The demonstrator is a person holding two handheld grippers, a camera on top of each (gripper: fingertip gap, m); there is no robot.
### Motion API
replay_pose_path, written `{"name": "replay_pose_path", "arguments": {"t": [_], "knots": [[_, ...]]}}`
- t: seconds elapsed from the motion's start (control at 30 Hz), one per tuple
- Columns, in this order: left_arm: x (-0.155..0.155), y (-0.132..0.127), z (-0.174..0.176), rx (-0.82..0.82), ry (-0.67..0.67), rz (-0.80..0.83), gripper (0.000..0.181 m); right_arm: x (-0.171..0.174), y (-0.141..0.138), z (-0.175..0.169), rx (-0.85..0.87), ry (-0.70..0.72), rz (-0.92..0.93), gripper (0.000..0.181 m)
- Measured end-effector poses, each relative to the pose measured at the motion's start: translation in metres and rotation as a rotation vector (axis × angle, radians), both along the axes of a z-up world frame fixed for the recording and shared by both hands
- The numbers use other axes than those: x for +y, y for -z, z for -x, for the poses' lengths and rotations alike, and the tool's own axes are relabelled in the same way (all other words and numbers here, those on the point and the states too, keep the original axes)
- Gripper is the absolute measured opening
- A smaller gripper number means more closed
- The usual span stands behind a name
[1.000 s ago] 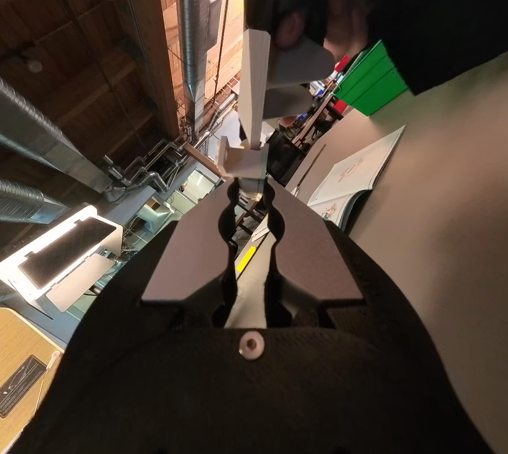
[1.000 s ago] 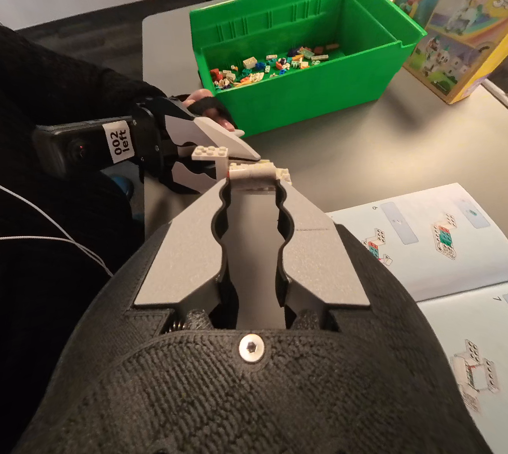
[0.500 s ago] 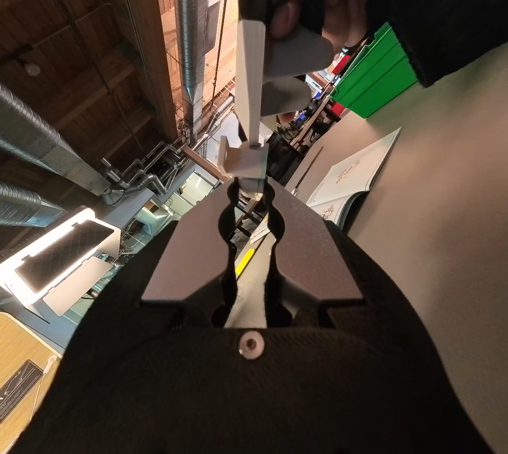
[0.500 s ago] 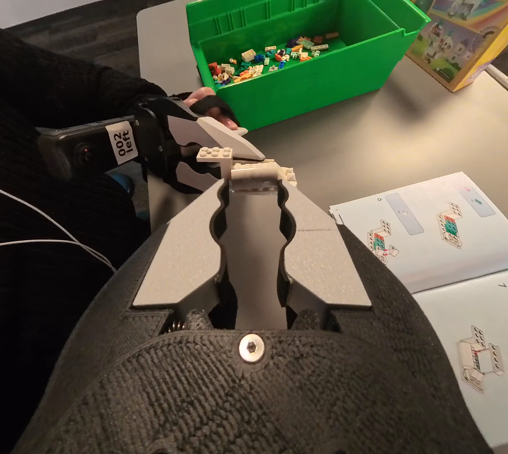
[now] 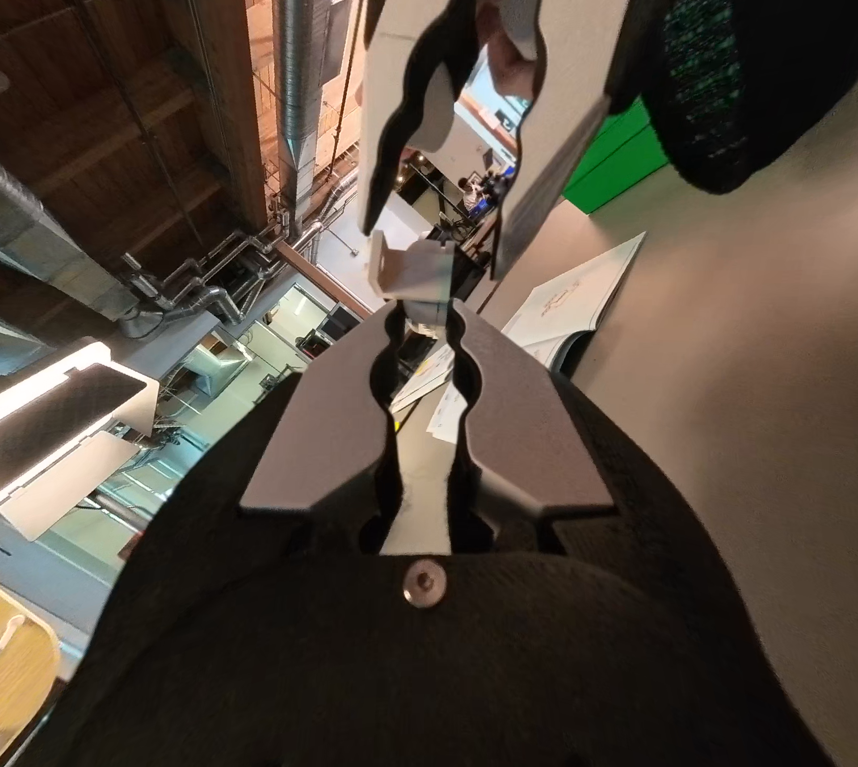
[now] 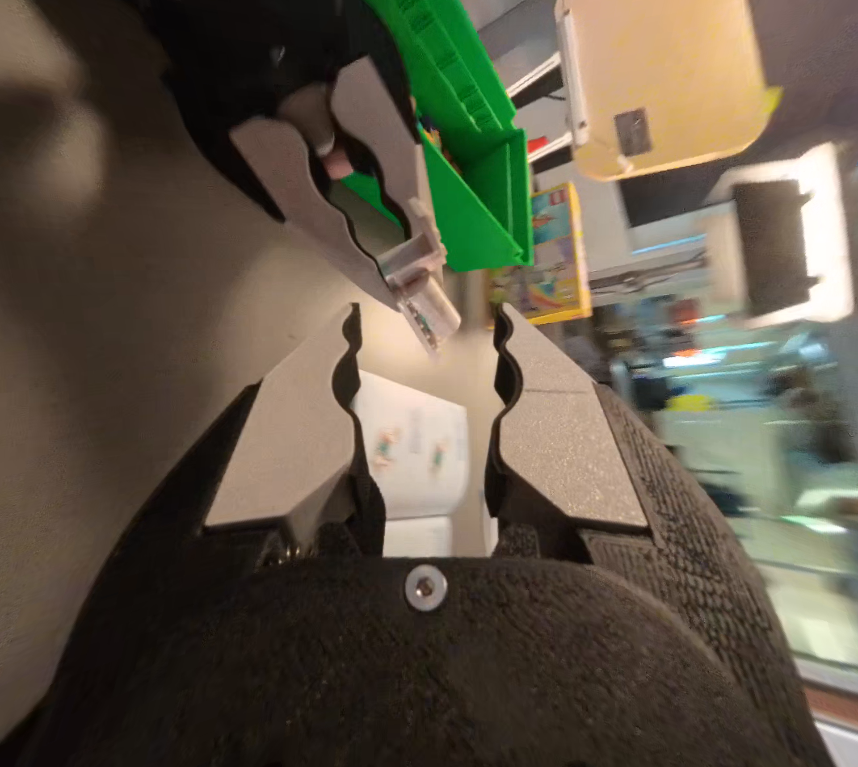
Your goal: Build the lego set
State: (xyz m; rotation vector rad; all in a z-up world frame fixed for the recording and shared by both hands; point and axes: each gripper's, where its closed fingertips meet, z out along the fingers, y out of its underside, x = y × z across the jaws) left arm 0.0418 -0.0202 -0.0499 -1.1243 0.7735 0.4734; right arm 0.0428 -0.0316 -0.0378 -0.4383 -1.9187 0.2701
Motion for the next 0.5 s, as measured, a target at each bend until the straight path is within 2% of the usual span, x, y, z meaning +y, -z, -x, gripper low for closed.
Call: {"name": "replay_pose_path", "arguments": {"t": [0.07,0.17,0.23,0.5], "knots": [[-0.001,0.001,-0.002,0.009,0.012,0.001,0.015,0.0,0.003,0.003,0.033,-0.016,-0.158,0.049],[-0.004,0.0,-0.005,0.023,0.027,-0.01,0.015,0.001,0.009,0.004,0.038,-0.033,-0.268,0.038],[-0.006,0.0,-0.007,0.023,0.038,-0.009,0.015,0.002,0.012,0.004,0.044,-0.032,-0.302,0.028],[-0.006,0.005,-0.008,0.037,0.061,0.022,0.015,0.004,0.016,0.003,0.063,-0.011,-0.372,0.017]]}}
